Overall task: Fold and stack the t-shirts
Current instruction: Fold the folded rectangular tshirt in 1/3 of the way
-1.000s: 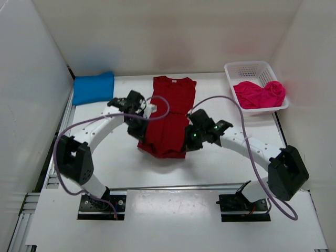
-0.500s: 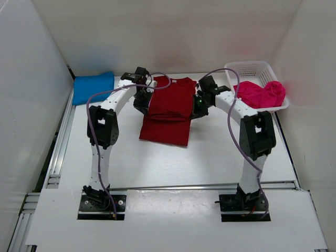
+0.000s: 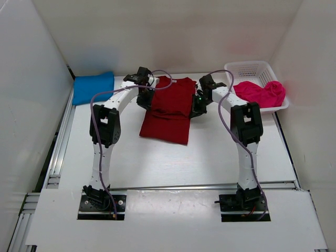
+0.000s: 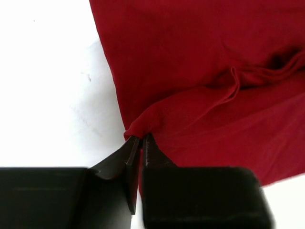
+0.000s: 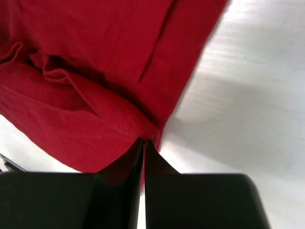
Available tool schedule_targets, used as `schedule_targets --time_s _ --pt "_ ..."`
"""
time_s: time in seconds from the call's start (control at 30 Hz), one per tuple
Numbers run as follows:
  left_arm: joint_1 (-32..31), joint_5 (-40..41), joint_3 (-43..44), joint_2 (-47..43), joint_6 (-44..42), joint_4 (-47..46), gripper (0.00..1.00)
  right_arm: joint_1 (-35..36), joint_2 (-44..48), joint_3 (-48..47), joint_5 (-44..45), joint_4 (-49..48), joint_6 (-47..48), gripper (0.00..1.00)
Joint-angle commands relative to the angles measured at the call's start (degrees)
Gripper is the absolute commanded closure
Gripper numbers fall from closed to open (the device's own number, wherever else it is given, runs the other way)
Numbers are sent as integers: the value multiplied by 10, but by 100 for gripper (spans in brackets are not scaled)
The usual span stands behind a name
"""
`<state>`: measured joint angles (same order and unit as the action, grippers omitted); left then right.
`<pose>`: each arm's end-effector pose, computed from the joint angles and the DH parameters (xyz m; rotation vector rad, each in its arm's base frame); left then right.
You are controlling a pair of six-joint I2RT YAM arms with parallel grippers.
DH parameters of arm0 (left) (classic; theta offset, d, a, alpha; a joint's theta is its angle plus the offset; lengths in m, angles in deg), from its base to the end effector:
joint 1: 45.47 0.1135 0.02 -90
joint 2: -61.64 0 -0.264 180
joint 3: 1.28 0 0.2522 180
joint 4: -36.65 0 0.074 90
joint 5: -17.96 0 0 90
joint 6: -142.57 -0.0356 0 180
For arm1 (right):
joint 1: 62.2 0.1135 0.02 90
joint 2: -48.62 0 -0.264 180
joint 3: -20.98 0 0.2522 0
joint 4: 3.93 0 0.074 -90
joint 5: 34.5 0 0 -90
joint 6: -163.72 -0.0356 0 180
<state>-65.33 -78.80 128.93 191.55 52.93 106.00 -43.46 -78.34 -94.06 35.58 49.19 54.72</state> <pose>0.4507 -0.1672 0.2152 0.5028 2.7459 -0.2529 0.4420 0.1628 0.1749 -0.1013 2.7680 0.6580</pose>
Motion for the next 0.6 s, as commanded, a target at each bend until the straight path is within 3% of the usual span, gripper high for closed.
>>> schedule_targets --time_s 0.0,0.07,0.1,0.13,0.23,0.37,0.5,0.57 --pt "4 7 12 7 -4 -35 80 -17 -18 -47 -19 5 1 93" --pt "4 13 12 14 -4 -35 61 -33 -30 -53 -14 5 -18 81" --pt "4 18 19 19 -4 -40 44 -39 -30 -53 -13 0 -28 72" --pt "4 42 19 19 -4 -45 37 -44 -30 -53 -13 -5 -40 56" --pt "21 64 39 6 -4 -45 19 -57 -15 -53 -36 -5 -46 45" --pt "74 48 -2 -70 -4 -65 17 -52 81 27 -42 -17 -15 44" --pt "72 -13 -158 -170 -4 -65 17 -20 165 225 -63 -56 -16 43" --pt "57 -33 -217 -189 -4 -65 17 -4 199 291 -78 -113 -59 42"
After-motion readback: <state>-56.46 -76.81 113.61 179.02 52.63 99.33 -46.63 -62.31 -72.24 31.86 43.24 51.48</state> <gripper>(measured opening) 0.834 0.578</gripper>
